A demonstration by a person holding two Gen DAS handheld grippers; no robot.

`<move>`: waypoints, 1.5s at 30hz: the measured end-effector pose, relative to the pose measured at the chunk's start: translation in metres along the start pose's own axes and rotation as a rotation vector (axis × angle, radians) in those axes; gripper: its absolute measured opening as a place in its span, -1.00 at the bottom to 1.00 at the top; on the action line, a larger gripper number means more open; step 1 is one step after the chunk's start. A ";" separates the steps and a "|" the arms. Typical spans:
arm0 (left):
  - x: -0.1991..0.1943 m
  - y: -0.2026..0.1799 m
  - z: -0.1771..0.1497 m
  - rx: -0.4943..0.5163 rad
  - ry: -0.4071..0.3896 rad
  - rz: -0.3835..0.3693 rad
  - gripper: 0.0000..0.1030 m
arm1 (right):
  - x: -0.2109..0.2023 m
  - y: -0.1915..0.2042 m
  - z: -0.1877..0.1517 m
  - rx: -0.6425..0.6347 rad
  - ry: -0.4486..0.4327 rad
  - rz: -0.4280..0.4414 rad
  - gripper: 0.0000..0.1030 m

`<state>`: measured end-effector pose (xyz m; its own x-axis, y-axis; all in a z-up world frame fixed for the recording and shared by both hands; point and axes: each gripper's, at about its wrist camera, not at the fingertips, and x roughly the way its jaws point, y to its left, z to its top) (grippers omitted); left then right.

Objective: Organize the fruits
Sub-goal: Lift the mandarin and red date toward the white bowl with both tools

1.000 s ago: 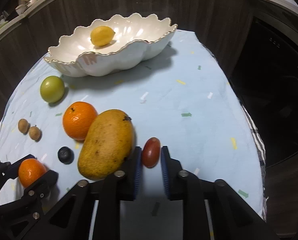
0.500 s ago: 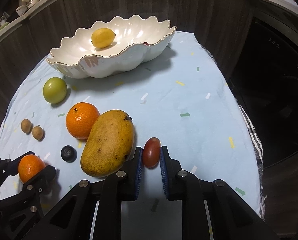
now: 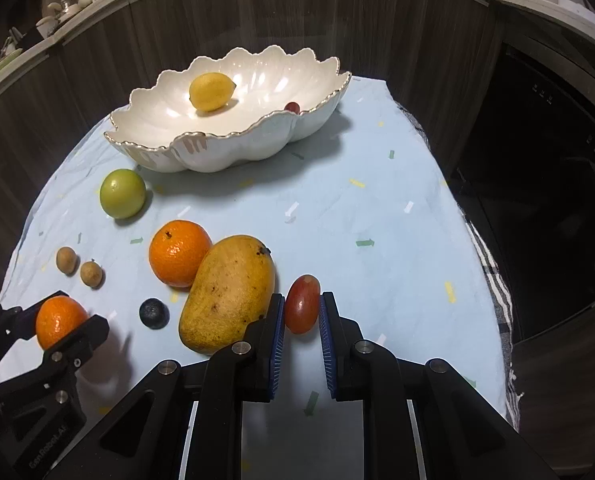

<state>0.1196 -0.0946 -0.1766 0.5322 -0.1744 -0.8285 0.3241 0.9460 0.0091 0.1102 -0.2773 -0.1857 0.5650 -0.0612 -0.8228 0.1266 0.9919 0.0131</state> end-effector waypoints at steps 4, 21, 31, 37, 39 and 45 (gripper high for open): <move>-0.003 0.002 0.004 -0.005 -0.009 0.008 -0.16 | -0.005 0.001 0.003 -0.004 -0.011 0.000 -0.64; -0.025 0.012 0.028 -0.025 -0.063 0.012 -0.16 | -0.028 0.007 0.033 0.000 -0.082 0.017 -0.64; -0.035 0.019 0.047 -0.039 -0.089 0.008 -0.16 | -0.036 0.009 0.049 0.001 -0.115 0.027 -0.64; -0.036 0.024 0.063 -0.046 -0.106 0.010 -0.16 | -0.037 0.010 0.065 0.003 -0.142 0.031 -0.64; -0.036 0.026 0.069 -0.049 -0.112 0.012 -0.16 | -0.037 0.010 0.071 0.002 -0.153 0.030 -0.64; -0.035 0.034 0.090 -0.052 -0.138 0.021 -0.16 | -0.036 0.012 0.087 0.001 -0.179 0.029 -0.64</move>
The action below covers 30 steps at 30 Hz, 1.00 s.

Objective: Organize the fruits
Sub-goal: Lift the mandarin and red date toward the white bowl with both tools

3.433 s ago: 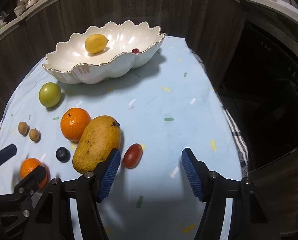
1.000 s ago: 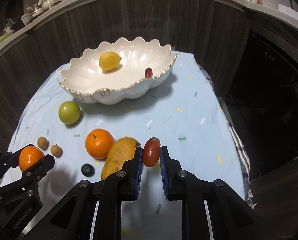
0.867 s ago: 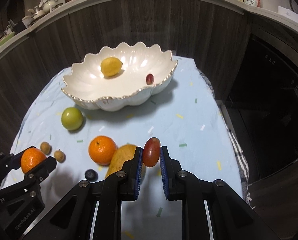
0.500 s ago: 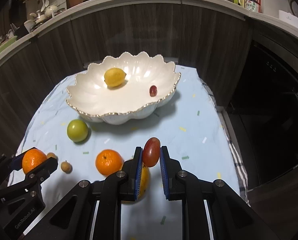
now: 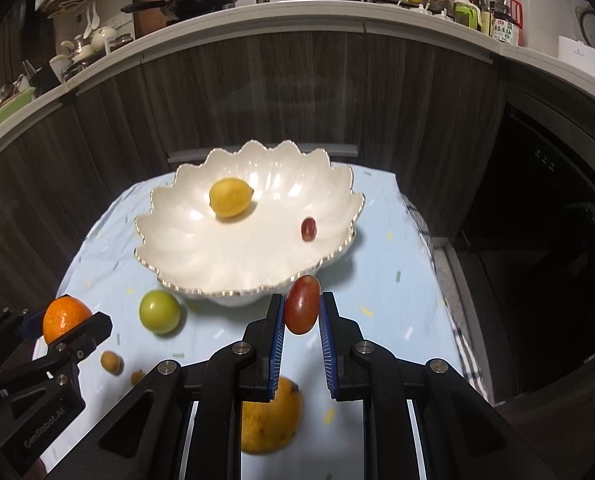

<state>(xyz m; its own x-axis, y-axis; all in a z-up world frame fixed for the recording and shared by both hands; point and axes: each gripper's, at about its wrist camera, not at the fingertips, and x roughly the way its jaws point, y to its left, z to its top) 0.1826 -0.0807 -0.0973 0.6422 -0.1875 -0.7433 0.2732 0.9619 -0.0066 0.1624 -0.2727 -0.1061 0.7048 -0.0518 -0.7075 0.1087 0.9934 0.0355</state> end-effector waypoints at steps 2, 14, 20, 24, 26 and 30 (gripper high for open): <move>0.001 0.002 0.006 0.001 -0.006 0.000 -0.16 | 0.002 -0.001 0.005 -0.001 -0.009 -0.001 -0.64; 0.012 0.014 0.041 -0.007 -0.047 -0.002 -0.16 | 0.014 0.002 0.030 -0.013 -0.039 0.000 -0.64; 0.019 0.014 0.053 0.010 -0.052 -0.014 -0.16 | 0.020 0.002 0.039 -0.009 -0.046 0.000 -0.64; 0.025 0.015 0.061 0.018 -0.057 -0.018 -0.16 | 0.023 0.003 0.047 -0.016 -0.057 -0.004 -0.64; 0.027 0.016 0.065 0.019 -0.061 -0.021 -0.16 | 0.026 0.004 0.051 -0.017 -0.059 -0.005 -0.64; 0.033 0.017 0.074 0.028 -0.070 -0.023 -0.16 | 0.031 0.004 0.055 -0.020 -0.059 -0.006 -0.64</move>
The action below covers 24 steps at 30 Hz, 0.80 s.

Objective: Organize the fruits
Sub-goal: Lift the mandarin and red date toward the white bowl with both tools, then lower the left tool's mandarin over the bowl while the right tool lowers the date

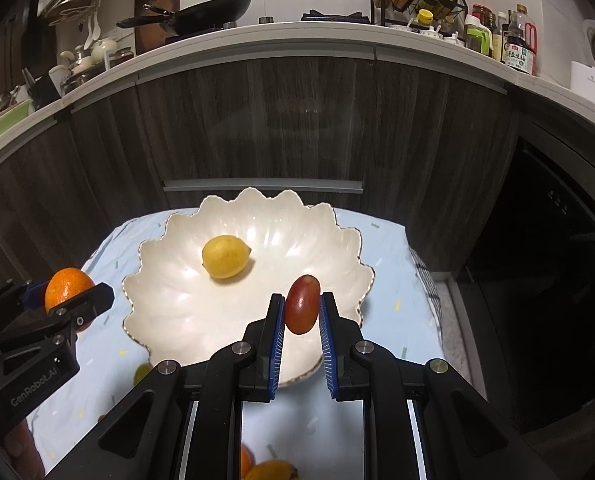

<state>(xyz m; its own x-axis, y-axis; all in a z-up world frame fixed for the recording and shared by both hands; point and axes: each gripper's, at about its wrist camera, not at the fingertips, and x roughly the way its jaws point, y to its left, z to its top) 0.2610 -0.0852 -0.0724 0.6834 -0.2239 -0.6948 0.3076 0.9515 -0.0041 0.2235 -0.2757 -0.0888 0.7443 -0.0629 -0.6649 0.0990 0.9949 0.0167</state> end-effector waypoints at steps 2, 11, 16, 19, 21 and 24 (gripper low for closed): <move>0.004 0.001 0.003 0.001 0.000 -0.005 -0.16 | 0.004 0.000 0.001 -0.002 0.004 -0.001 -0.64; 0.031 0.002 0.007 -0.007 0.022 -0.022 -0.16 | 0.029 -0.001 0.004 0.006 0.042 0.004 -0.64; 0.048 0.002 0.007 -0.001 0.039 -0.024 -0.16 | 0.042 -0.002 0.003 0.003 0.064 0.004 -0.64; 0.056 0.003 0.006 0.001 0.056 -0.030 -0.16 | 0.049 -0.003 0.002 0.004 0.077 0.002 -0.64; 0.061 0.002 0.005 0.005 0.064 -0.031 -0.16 | 0.055 -0.003 0.001 0.006 0.087 0.005 -0.64; 0.067 0.001 0.004 0.013 0.074 -0.033 -0.16 | 0.060 -0.004 0.000 0.007 0.098 0.017 -0.64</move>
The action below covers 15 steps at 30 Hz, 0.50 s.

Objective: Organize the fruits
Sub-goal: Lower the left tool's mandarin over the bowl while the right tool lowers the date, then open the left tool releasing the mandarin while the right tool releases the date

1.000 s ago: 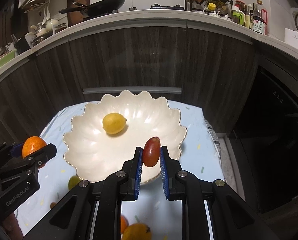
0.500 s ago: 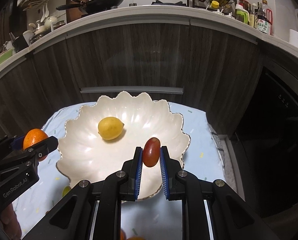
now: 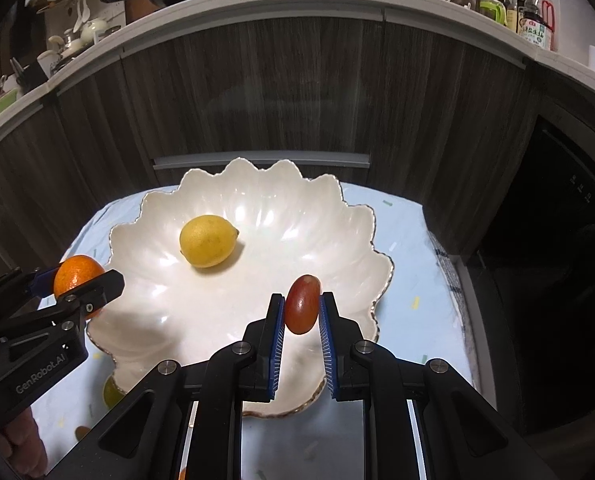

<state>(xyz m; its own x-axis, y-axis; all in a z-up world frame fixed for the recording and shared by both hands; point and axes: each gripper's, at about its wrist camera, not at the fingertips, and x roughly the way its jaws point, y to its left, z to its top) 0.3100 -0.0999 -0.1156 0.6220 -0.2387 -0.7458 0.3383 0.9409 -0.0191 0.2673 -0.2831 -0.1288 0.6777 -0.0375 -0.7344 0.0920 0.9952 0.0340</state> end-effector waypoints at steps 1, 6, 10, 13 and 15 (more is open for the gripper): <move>0.001 0.000 0.000 0.001 0.003 0.000 -0.16 | 0.002 0.000 0.000 -0.001 0.006 0.005 -0.64; 0.009 0.002 -0.001 -0.005 0.031 -0.010 -0.15 | 0.009 0.002 -0.002 -0.005 0.027 0.022 -0.64; 0.012 0.002 -0.003 -0.002 0.050 -0.007 -0.14 | 0.011 0.003 -0.002 -0.005 0.034 0.025 -0.62; 0.012 0.002 -0.004 -0.003 0.059 -0.002 -0.13 | 0.011 0.003 -0.003 -0.009 0.037 0.019 -0.61; 0.012 0.002 -0.005 -0.003 0.060 -0.001 0.02 | 0.011 0.003 -0.003 -0.007 0.038 0.015 -0.52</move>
<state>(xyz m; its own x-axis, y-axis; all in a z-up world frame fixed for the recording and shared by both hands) 0.3145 -0.0999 -0.1274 0.5779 -0.2248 -0.7845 0.3364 0.9415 -0.0220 0.2728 -0.2805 -0.1383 0.6508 -0.0196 -0.7590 0.0773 0.9962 0.0406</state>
